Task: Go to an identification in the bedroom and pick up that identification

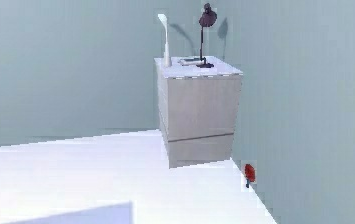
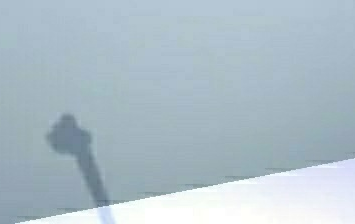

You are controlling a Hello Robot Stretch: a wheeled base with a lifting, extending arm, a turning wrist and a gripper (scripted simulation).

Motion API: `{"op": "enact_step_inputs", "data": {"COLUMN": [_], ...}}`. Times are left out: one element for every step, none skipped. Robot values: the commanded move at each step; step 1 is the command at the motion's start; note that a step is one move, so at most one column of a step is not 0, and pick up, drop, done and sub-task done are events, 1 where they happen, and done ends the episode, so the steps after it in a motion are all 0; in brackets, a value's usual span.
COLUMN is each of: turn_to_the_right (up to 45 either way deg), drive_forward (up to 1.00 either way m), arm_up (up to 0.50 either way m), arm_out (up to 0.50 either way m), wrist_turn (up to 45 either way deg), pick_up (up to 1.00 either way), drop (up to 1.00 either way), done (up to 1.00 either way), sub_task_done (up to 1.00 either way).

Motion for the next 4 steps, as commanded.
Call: {"op": "enact_step_inputs", "data": {"turn_to_the_right": [-15.0,0.0,-45.0,0.0], "drive_forward": [0.00,0.40,0.00,0.10], "arm_up": [0.00,0.00,0.00,0.00], "arm_out": [0.00,0.00,0.00,0.00], "wrist_turn": [0.0,0.0,0.0,0.0], "pick_up": [0.00,0.00,0.00,0.00], "drop": [0.00,0.00,0.00,0.00], "done": [0.00,0.00,0.00,0.00], "sub_task_done": [0.00,0.00,0.00,0.00]}}
